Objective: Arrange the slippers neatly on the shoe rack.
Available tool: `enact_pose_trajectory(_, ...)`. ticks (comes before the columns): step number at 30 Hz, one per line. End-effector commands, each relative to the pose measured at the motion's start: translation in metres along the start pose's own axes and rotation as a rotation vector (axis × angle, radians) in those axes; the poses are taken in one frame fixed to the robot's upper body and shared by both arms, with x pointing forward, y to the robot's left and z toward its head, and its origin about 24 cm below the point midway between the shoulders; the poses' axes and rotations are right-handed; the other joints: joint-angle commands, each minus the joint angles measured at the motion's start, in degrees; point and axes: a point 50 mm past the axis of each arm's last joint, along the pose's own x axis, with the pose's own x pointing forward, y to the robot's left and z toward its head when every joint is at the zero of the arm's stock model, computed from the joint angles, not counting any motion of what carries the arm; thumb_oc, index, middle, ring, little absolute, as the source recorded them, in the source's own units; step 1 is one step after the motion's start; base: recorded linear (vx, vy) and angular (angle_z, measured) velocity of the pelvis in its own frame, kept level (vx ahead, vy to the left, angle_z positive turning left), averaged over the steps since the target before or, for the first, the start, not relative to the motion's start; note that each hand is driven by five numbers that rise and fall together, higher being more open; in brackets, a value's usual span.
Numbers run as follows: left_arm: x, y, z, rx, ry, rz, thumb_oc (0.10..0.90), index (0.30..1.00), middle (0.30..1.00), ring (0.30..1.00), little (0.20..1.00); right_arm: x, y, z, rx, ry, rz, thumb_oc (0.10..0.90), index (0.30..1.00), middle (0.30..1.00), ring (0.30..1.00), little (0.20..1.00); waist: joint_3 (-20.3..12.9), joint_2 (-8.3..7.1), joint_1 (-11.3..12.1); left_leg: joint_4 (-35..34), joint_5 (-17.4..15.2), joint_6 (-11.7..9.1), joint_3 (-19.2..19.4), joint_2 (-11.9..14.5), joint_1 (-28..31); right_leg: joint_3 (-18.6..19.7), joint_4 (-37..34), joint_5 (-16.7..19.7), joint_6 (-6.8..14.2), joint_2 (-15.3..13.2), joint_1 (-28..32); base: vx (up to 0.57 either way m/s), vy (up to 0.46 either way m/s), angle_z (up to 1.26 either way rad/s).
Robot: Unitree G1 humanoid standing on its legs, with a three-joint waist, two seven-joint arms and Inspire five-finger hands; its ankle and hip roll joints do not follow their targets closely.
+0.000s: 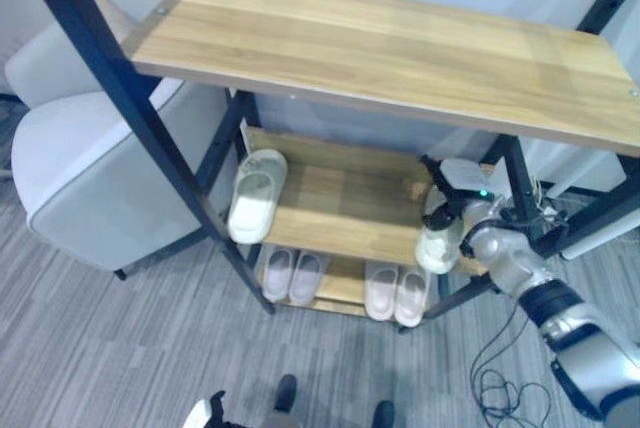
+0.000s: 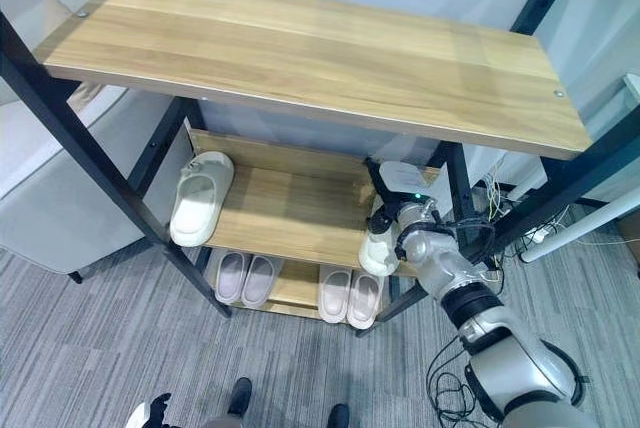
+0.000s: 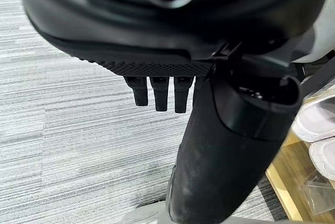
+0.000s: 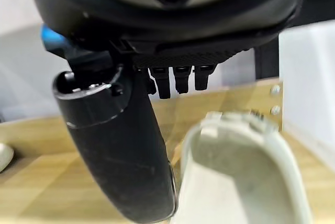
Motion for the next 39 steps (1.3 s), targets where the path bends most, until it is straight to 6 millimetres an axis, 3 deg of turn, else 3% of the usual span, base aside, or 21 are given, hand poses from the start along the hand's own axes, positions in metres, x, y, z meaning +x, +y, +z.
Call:
enact_pose_trajectory(1,0.006,0.003,0.017,0.006,-0.050,0.007,0.800,0.900,0.900,0.900,0.900,0.006,-0.046,-0.005,0.012,-0.001,-0.173,0.800,0.900,0.900,0.900,0.900,-0.60,-0.66,0.92,-0.39,-6.93,4.13,2.79,-3.89,5.45,3.17,-0.02,-2.54,2.25,-0.55,2.60,0.00,0.000,0.00)
enact_pose_trajectory(7,0.006,0.003,0.017,0.011,-0.056,0.006,0.800,0.900,0.900,0.900,0.900,0.005,-0.050,-0.018,0.007,0.053,-0.189,0.800,0.900,0.900,0.900,0.900,-0.89,-0.68,0.84,-0.39,-7.03,4.12,2.98,-4.10,5.55,3.20,-0.02,-2.51,2.32,-0.68,2.61,0.00,0.000,0.00)
enact_pose_trajectory(9,0.006,0.003,0.018,-0.012,-0.059,0.009,0.800,0.900,0.900,0.900,0.900,0.006,-0.059,-0.022,0.037,0.067,-0.229,0.800,0.900,0.900,0.900,0.900,-1.15,-0.69,0.79,-0.39,-7.02,4.12,2.97,-4.13,5.46,3.23,-0.02,-2.47,2.33,-0.78,2.47,0.00,0.000,0.00)
enact_pose_trajectory(20,0.006,0.004,0.016,-0.032,-0.049,0.022,0.800,0.900,0.900,0.900,0.900,0.003,-0.089,-0.019,0.180,0.020,-0.394,0.800,0.900,0.900,0.900,0.900,-1.58,-0.67,0.92,-0.39,-7.25,4.12,3.05,-4.35,6.25,3.01,-0.02,-2.52,2.29,-0.80,3.30,0.00,0.000,0.00)
enact_pose_trajectory(27,0.006,0.006,0.016,-0.049,-0.052,0.023,0.800,0.900,0.900,0.900,0.900,-0.001,-0.093,-0.032,0.194,0.053,-0.381,0.800,0.900,0.900,0.900,0.900,-1.71,-0.86,0.97,-0.39,-7.36,4.07,2.87,-4.33,6.61,2.75,-0.02,-2.67,2.23,-0.79,3.73,0.00,0.000,0.00)
enact_pose_trajectory(32,0.007,0.006,0.019,-0.065,-0.054,0.021,0.800,0.900,0.900,0.900,0.900,-0.002,-0.103,-0.027,0.209,0.020,-0.402,0.800,0.900,0.900,0.900,0.900,-1.64,-1.19,0.61,-0.39,-7.53,4.04,3.06,-4.21,7.01,2.81,-0.02,-2.66,2.25,-0.69,3.88,0.00,0.000,0.00)
enact_pose_trajectory(39,0.008,0.007,0.024,-0.087,-0.077,0.006,0.800,0.900,0.900,0.900,0.900,0.003,-0.104,-0.027,0.147,0.023,-0.297,0.800,0.900,0.900,0.900,0.900,-2.00,-1.73,0.12,-0.39,-7.90,3.94,3.38,-3.98,7.70,2.97,-0.02,-2.99,2.10,-0.54,4.41,0.00,0.000,0.00)
